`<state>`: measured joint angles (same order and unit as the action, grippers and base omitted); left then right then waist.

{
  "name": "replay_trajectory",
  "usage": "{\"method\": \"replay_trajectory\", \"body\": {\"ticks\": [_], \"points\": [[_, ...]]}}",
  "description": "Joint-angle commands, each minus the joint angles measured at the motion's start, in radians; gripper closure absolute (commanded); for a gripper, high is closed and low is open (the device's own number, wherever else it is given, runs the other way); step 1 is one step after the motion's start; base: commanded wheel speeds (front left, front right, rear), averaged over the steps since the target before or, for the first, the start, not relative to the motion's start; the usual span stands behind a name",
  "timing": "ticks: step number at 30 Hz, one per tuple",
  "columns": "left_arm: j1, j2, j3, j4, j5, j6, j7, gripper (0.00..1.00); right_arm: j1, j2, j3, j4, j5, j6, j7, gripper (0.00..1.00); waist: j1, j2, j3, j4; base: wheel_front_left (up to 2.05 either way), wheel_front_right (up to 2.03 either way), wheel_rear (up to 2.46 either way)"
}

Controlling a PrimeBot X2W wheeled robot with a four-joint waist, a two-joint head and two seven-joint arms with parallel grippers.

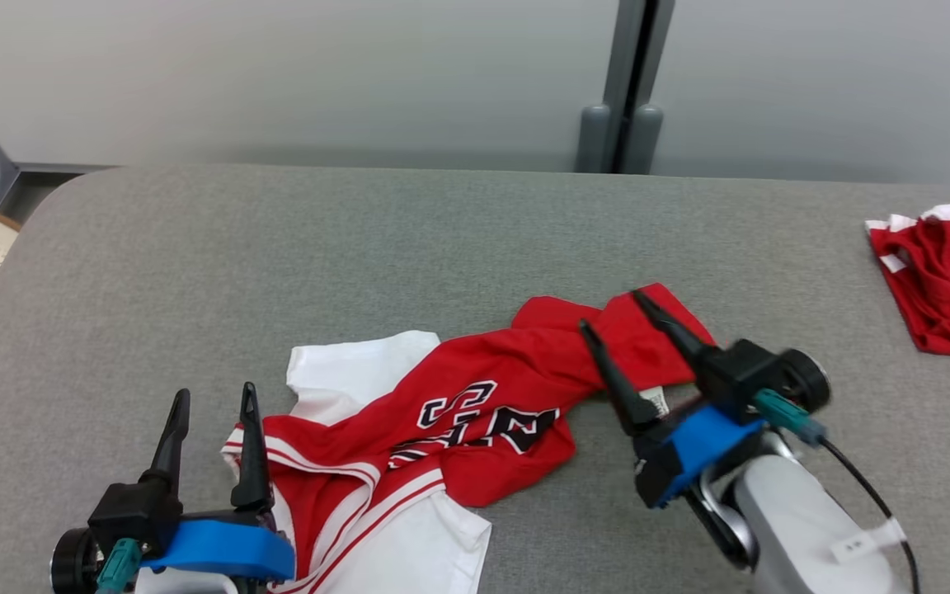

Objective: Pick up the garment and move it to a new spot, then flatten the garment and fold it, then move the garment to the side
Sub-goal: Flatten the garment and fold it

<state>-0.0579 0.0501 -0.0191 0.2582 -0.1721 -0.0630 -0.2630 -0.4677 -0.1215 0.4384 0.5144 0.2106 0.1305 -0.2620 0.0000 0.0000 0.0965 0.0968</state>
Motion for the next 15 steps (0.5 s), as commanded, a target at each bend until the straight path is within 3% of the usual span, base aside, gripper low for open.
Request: {"method": "replay_trajectory", "body": {"ticks": [1,9,15], "points": [[0.011,0.001,0.009,-0.005,0.008,-0.006,-0.002,0.00,0.049,-0.008,-0.049,-0.028,-0.023,0.001,-0.003,0.00,0.0000,0.0000,-0.011,-0.021,0.00,0.00,0.00],[0.035,0.001,0.024,-0.007,0.025,-0.012,-0.002,0.00,0.235,-0.015,-0.261,-0.141,-0.081,0.001,-0.003,0.00,0.0000,0.0000,-0.030,-0.048,0.00,0.00,0.00],[0.045,0.001,0.031,-0.007,0.031,-0.014,-0.002,0.00,0.347,0.014,-0.352,-0.197,-0.098,0.001,-0.003,0.00,0.0000,0.0000,-0.039,-0.054,0.00,0.00,0.00]]}}
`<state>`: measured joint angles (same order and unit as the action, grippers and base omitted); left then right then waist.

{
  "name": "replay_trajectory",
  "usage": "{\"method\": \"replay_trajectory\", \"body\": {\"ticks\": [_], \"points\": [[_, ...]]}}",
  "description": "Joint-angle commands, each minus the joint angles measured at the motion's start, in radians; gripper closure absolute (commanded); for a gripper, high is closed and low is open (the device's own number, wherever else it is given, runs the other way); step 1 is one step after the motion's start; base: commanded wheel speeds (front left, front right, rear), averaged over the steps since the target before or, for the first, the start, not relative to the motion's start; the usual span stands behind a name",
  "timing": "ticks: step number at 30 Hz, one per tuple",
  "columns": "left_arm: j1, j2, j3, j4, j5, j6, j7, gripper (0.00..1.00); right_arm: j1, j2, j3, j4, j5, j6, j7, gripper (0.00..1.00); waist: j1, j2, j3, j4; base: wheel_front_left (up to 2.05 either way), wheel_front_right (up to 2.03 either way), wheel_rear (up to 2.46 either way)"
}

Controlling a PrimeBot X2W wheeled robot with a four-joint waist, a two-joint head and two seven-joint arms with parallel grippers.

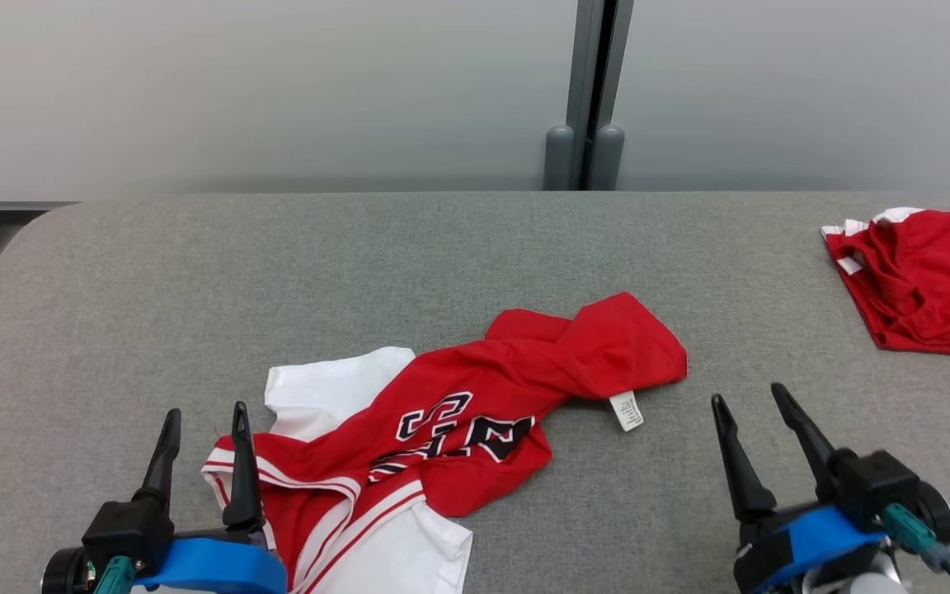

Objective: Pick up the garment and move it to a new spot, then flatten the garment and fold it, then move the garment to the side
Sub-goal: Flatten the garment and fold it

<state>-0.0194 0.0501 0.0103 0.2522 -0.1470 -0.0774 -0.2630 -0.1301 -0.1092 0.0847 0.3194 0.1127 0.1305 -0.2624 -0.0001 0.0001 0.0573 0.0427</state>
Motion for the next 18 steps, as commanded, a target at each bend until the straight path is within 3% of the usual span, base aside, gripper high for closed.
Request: {"method": "replay_trajectory", "body": {"ticks": [1,10,18], "points": [[0.007,0.001,0.003,-0.003,0.008,0.000,-0.002,0.00,0.027,0.007,-0.012,-0.013,-0.003,0.001,-0.003,0.00,0.0001,-0.0001,-0.001,-0.001,0.00,0.00,0.00],[-0.005,0.001,0.002,-0.008,0.007,0.002,-0.002,0.00,0.105,0.043,-0.066,-0.074,-0.025,0.001,0.020,0.00,0.0001,-0.0001,0.010,0.002,0.00,0.00,0.00],[-0.018,0.001,-0.005,-0.008,0.010,0.005,-0.002,0.00,0.017,0.038,-0.069,-0.083,-0.041,0.000,0.046,0.00,0.0001,-0.0001,0.024,0.019,0.00,0.00,0.00]]}}
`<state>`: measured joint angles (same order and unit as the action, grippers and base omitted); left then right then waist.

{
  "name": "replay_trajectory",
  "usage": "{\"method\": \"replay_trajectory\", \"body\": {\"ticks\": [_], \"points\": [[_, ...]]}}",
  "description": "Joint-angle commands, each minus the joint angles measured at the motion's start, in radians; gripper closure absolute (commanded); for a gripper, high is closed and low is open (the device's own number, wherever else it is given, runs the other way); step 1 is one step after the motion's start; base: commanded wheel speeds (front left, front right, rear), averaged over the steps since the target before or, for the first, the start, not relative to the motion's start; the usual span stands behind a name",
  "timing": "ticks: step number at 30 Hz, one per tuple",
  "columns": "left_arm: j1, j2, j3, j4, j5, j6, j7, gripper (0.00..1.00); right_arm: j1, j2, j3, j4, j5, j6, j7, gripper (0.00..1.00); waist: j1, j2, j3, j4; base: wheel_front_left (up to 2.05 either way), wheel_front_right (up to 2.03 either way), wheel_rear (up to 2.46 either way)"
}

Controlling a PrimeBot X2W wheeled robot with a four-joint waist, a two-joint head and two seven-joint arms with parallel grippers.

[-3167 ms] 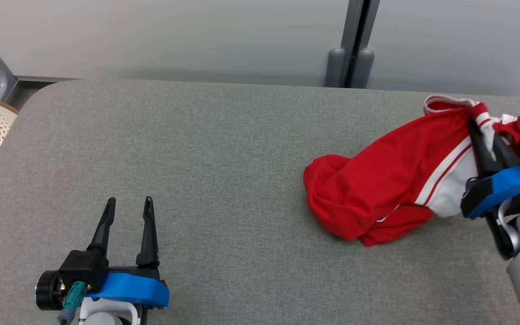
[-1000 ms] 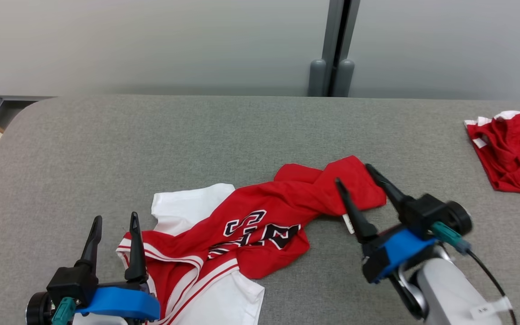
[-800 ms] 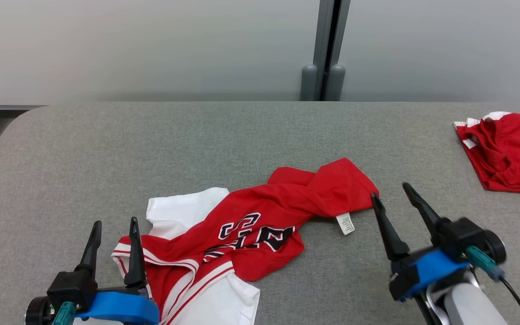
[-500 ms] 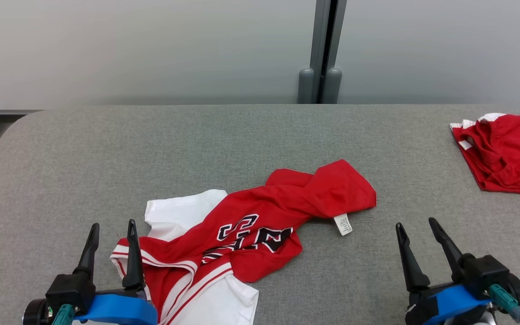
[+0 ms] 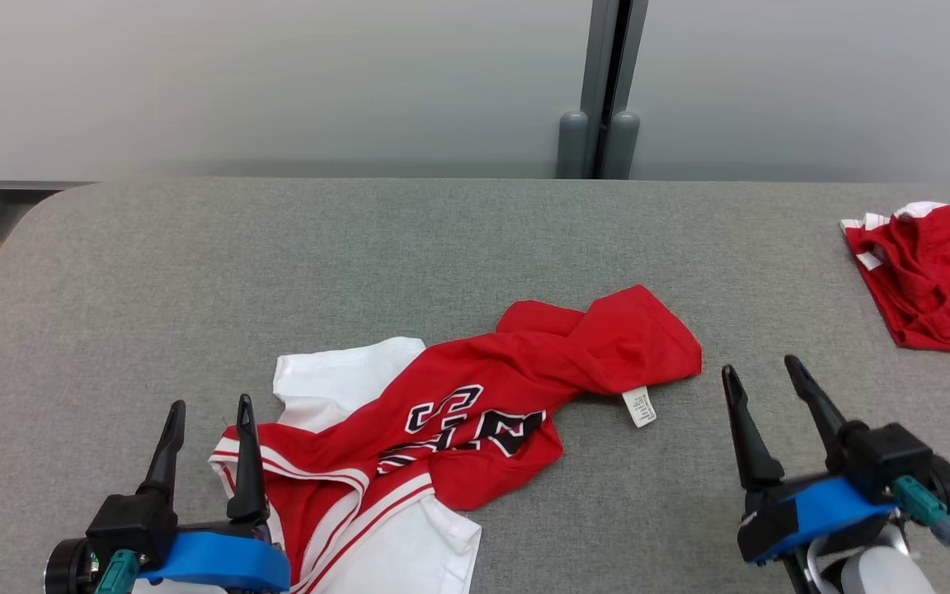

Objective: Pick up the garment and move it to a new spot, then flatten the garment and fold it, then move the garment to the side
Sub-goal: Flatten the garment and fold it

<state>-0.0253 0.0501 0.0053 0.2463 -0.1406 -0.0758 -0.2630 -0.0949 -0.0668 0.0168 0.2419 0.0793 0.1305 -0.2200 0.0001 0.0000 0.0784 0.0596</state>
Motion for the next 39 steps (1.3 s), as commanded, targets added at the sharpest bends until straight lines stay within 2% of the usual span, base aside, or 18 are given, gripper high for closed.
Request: {"method": "replay_trajectory", "body": {"ticks": [1,10,21,33,34,35,36,39], "points": [[-0.014,0.001,-0.001,-0.003,0.004,0.005,-0.002,0.00,-0.035,-0.010,0.003,-0.001,-0.012,0.001,0.010,0.00,-0.0001,0.0000,0.005,0.004,0.00,0.00,0.00],[-0.043,0.001,-0.021,-0.004,-0.006,0.006,-0.002,0.00,-0.262,-0.076,0.038,0.102,-0.025,0.001,0.080,0.00,-0.0001,0.0000,0.051,0.050,0.00,0.00,0.00],[-0.084,0.000,-0.057,-0.003,-0.033,0.016,-0.002,0.00,-0.392,-0.132,0.029,0.451,-0.020,0.000,0.097,0.00,-0.0001,0.0000,0.114,0.132,0.00,0.00,0.00],[-0.109,0.000,-0.067,0.001,-0.035,0.022,-0.002,0.00,-0.464,-0.104,0.071,0.739,-0.025,0.001,0.023,0.00,-0.0001,0.0000,0.146,0.143,0.00,0.00,0.00],[-0.110,0.001,-0.068,0.003,-0.034,0.022,-0.002,0.00,-0.471,-0.096,0.078,0.752,-0.015,0.001,0.015,0.56,-0.0001,0.0000,0.144,0.143,0.00,0.00,0.00],[-0.112,0.001,-0.067,0.004,-0.034,0.021,-0.002,0.00,-0.478,-0.086,0.088,0.762,-0.009,0.001,0.007,0.73,-0.0001,0.0000,0.143,0.142,0.00,0.00,0.00],[-0.113,0.001,-0.066,0.006,-0.034,0.021,-0.002,0.00,-0.483,-0.081,0.097,0.771,-0.005,0.001,0.000,1.00,-0.0001,0.0000,0.140,0.140,0.00,0.00,0.00],[-0.107,0.001,-0.060,0.010,-0.031,0.020,-0.002,0.00,-0.492,-0.076,0.122,0.778,0.019,0.001,-0.025,1.00,-0.0001,0.0000,0.125,0.131,0.00,0.00,0.00]]}}
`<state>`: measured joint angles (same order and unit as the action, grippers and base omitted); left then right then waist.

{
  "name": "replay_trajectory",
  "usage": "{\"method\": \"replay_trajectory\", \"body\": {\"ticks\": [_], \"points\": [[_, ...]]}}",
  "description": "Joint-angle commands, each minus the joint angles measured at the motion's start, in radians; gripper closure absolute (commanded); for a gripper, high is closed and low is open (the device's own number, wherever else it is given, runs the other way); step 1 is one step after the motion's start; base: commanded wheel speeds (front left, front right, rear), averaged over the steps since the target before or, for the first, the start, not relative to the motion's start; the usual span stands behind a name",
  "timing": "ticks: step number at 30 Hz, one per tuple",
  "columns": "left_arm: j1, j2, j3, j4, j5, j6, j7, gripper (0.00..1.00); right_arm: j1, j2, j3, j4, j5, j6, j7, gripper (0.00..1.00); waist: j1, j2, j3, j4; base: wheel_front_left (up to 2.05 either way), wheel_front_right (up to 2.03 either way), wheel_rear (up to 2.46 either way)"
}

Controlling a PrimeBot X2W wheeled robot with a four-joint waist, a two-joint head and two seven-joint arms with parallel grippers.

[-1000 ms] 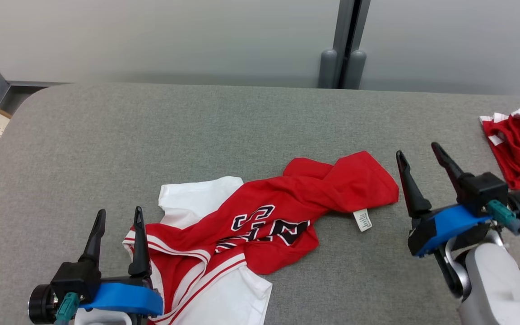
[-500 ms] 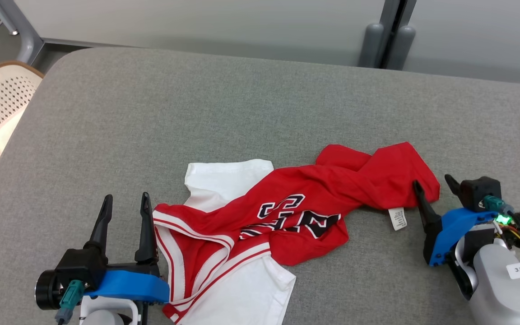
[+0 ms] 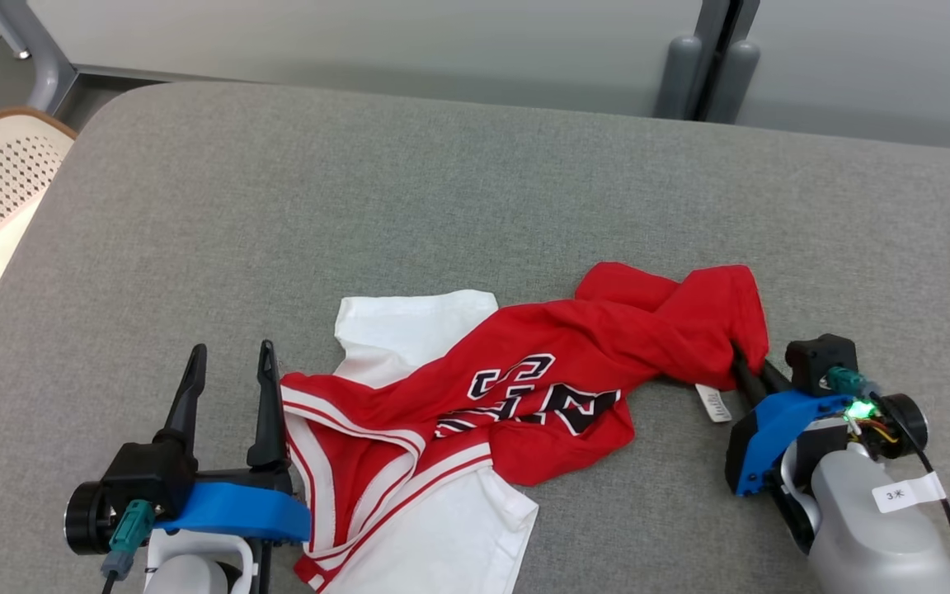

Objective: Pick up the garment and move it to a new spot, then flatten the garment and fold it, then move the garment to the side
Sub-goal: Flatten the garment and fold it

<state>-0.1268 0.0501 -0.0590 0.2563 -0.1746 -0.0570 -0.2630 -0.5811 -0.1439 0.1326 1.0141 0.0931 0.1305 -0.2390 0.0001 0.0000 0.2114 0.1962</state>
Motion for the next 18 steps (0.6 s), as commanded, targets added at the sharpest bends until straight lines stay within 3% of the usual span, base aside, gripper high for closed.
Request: {"method": "replay_trajectory", "body": {"ticks": [1,6,18], "points": [[0.001,0.000,0.007,0.001,0.005,0.001,-0.002,0.00,-0.004,0.002,0.014,0.003,0.015,0.001,-0.014,1.00,-0.0001,0.0000,-0.014,-0.011,0.00,0.00,0.00],[0.035,0.001,0.019,0.004,0.010,-0.001,-0.002,0.00,0.051,-0.001,0.049,-0.077,0.050,0.000,-0.026,1.00,-0.0001,0.0000,-0.060,-0.043,0.00,0.00,0.00],[0.095,0.001,0.045,-0.005,0.015,-0.004,-0.002,0.00,0.387,-0.007,0.080,-0.577,0.110,0.001,-0.018,1.00,-0.0001,0.0000,-0.137,-0.137,0.00,0.00,0.00]]}}
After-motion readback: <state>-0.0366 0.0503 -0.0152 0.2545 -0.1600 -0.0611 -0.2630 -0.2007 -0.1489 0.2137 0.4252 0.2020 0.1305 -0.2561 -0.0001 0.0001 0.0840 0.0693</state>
